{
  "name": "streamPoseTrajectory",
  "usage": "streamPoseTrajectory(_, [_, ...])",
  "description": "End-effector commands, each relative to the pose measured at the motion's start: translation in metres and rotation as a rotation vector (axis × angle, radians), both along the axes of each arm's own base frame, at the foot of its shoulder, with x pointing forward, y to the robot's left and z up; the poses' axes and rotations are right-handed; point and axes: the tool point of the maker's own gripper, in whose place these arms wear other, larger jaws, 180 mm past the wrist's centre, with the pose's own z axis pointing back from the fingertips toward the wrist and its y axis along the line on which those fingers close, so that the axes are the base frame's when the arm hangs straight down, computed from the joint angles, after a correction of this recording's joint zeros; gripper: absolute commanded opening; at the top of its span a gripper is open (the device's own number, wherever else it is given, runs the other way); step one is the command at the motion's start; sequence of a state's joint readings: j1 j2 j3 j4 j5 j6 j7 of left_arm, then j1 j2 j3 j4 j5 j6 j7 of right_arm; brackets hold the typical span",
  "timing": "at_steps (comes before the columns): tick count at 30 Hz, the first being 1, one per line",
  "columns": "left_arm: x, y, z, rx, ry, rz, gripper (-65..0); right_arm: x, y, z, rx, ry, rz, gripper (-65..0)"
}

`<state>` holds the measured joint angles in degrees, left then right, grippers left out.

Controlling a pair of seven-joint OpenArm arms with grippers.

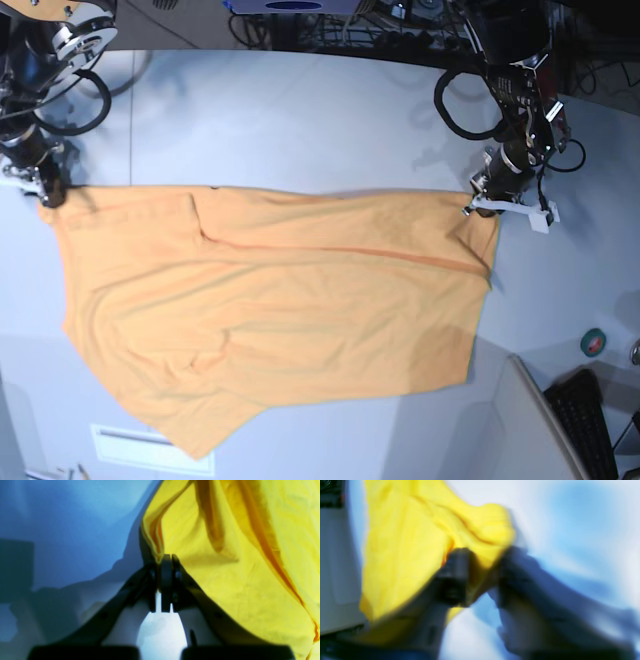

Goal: Layout the t-shirt on the table in an organized manner, then fold the t-shirt properly
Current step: 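Lower the folded edge with both grippers onto the shirt, then pull the held edge with both grippers toward the collar side and release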

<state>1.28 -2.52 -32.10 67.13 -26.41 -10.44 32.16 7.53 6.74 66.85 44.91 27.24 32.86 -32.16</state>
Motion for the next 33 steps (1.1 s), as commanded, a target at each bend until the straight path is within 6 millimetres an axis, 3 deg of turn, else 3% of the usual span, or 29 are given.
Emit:
streamPoseTrajectory(1, [0.003, 0.005, 0.005, 0.016, -0.010, 0.004, -65.0, 0.004, -0.014, 0.008, -0.032, -0.013, -0.005, -65.0])
streamPoseTrajectory(6, [-0.002, 0.010, 0.021, 0.044, -0.047, 0.001, -65.0, -0.002, -0.027, 0.011, -0.035, 0.038, -0.015, -65.0])
streamPoseTrajectory(12, [-0.006, 0.011, 0.038, 0.003, -0.114, 0.032, -65.0, -0.007, -0.050, 0.038, -0.131, 0.052, 0.001, -65.0])
streamPoseTrajectory(16, [-0.008, 0.009, 0.052, -0.011, -0.157, 0.037, -65.0, -0.009, -0.053, 0.057, -0.186, 0.060, 0.039, -65.0])
streamPoseTrajectory(19, [-0.013, 0.007, 0.056, -0.061, -0.186, 0.060, -65.0, -0.010, -0.041, 0.061, -0.203, 0.078, 0.093, -65.0])
streamPoseTrajectory(22, [-0.024, 0.016, 0.050, -0.069, -0.168, 0.099, -65.0, -0.012, -0.029, 0.054, -0.225, 0.101, 0.156, -65.0])
streamPoseTrajectory(29, [-0.058, 0.034, 0.038, -0.045, -0.109, 0.141, -65.0, -0.027, -0.022, 0.041, -0.215, 0.148, 0.133, -65.0])
streamPoseTrajectory(33, [-0.080, 0.034, 0.036, -0.024, -0.075, 0.131, -65.0, -0.051, -0.022, 0.030, -0.213, 0.197, 0.139, -65.0])
